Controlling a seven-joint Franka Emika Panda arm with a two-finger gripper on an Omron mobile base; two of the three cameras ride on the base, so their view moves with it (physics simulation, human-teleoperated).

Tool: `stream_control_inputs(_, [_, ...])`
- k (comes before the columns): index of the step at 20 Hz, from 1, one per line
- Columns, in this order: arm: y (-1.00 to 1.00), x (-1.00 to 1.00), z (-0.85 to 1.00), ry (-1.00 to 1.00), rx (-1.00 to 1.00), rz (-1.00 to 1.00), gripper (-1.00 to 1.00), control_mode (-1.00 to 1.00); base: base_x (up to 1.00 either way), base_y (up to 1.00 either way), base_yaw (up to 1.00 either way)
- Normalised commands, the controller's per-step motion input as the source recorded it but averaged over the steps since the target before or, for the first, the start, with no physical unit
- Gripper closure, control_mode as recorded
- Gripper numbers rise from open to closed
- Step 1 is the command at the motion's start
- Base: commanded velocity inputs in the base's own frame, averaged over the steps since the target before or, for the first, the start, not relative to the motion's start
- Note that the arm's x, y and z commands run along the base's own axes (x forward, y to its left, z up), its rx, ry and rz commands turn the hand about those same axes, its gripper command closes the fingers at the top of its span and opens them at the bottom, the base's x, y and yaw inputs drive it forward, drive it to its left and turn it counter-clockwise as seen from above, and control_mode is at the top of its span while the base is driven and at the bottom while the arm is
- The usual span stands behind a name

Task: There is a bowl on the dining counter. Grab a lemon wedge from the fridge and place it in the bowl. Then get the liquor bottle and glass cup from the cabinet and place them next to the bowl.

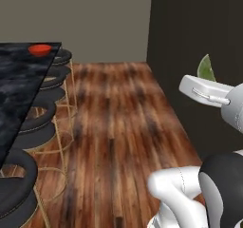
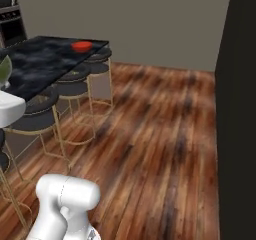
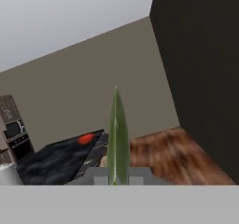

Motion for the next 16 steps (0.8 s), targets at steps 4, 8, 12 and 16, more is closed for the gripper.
stream_control_inputs(4, [0.0, 0.0, 0.0, 0.0, 0.0, 0.0, 1.0, 1.0, 1.0, -0.59, 0.32])
stream_control_inputs(8, [0.0, 0.0, 0.0, 0.0, 0.0, 0.0, 1.0, 1.0, 0.97, -0.53, 0.36])
stream_control_inputs(12, [0.0, 0.0, 0.0, 0.0, 0.0, 0.0, 1.0, 1.0, 0.96, -0.53, 0.37])
stream_control_inputs(16, [0.0, 0.0, 0.0, 0.0, 0.0, 0.0, 1.0, 1.0, 0.95, -0.54, 0.37])
